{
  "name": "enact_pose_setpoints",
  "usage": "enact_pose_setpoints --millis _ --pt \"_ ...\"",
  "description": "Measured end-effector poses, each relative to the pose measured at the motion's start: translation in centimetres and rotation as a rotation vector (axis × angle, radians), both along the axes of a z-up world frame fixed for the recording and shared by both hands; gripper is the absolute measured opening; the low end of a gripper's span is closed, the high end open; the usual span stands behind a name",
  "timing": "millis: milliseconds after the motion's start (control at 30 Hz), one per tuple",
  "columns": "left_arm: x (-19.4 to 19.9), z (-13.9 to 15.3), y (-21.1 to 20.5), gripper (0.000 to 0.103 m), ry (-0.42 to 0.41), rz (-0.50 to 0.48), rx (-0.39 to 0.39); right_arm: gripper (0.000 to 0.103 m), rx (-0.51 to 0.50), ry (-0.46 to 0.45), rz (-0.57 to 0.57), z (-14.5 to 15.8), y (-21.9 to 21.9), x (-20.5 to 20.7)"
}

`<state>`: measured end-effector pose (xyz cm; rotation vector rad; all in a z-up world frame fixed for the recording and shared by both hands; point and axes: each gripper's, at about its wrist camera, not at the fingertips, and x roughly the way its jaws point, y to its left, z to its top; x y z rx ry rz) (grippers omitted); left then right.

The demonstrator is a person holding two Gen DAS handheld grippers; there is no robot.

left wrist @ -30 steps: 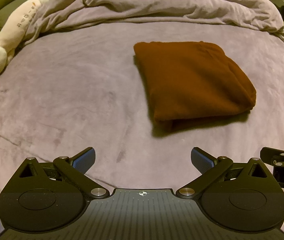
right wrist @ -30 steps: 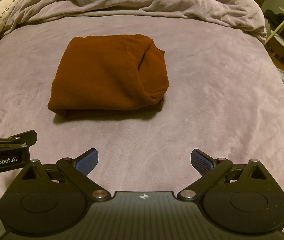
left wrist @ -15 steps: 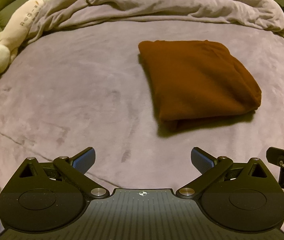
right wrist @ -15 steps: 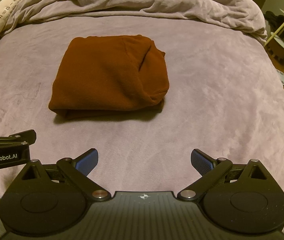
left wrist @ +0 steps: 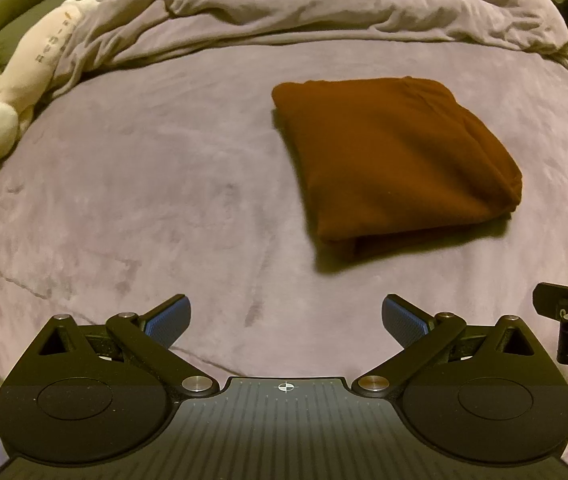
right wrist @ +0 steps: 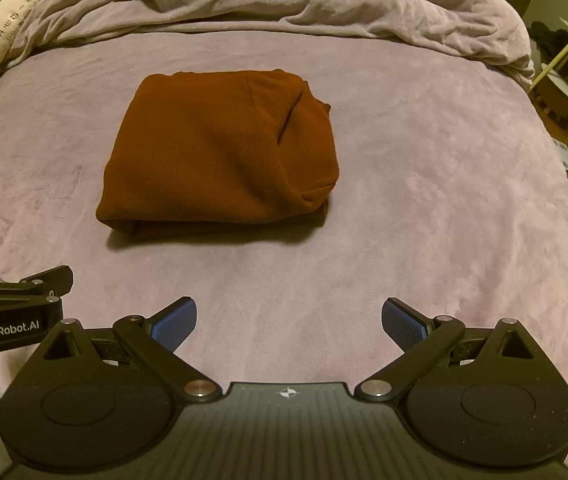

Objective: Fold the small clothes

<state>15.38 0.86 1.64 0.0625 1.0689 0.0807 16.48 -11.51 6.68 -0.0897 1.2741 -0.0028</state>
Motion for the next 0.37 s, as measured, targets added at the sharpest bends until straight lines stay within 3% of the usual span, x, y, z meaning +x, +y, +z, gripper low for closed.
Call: enact_pose_setpoints --millis 367 --pt "-0.05 0.1 -0.72 0.103 -0.005 -0.035 0.018 0.099 -0.004 0.002 -0.005 -0.17 0.05 -0.02"
